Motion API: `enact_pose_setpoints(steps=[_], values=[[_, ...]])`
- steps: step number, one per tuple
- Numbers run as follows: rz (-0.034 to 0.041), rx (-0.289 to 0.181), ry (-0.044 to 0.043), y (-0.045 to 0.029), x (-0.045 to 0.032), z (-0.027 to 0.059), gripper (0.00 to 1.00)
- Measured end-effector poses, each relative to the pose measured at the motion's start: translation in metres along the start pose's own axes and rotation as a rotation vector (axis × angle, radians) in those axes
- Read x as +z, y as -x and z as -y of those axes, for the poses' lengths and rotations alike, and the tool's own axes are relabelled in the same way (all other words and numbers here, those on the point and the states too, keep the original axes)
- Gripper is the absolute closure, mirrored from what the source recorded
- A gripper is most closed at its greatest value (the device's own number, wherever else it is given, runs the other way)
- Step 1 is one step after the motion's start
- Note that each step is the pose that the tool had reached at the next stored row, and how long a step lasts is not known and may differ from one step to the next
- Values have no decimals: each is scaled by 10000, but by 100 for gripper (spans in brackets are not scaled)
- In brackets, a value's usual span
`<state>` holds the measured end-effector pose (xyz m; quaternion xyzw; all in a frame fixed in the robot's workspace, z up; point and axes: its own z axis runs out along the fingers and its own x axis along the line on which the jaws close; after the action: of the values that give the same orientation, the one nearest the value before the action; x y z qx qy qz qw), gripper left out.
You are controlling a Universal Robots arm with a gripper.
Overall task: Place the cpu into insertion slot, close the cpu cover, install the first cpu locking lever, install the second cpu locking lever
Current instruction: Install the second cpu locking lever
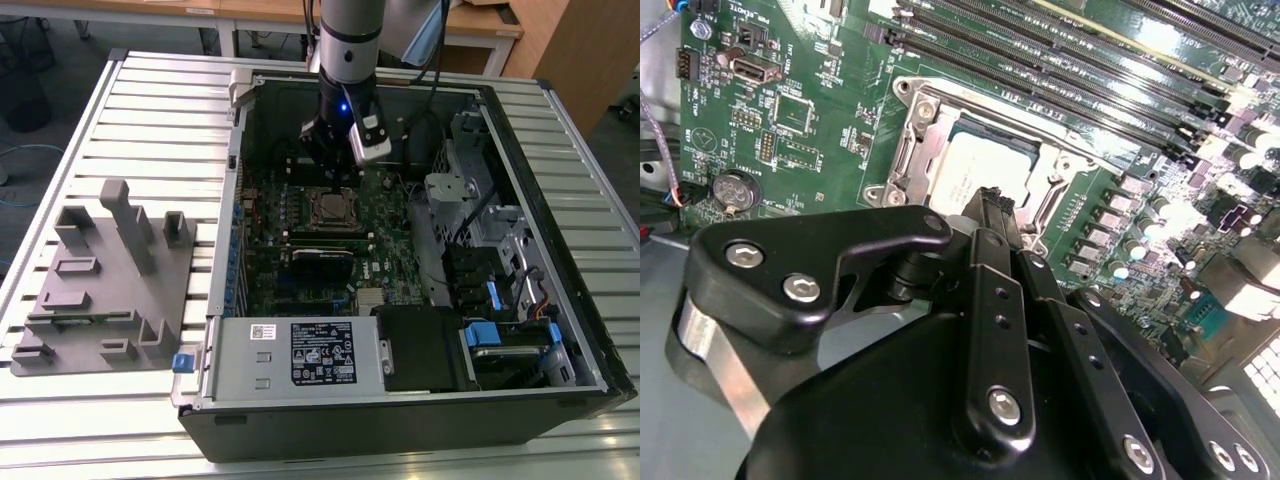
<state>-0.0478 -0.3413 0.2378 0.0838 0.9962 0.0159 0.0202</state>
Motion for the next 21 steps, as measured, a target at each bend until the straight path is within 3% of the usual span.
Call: enact_pose_setpoints(steps=[21], values=[[0,0,1,11,-14,63,90]])
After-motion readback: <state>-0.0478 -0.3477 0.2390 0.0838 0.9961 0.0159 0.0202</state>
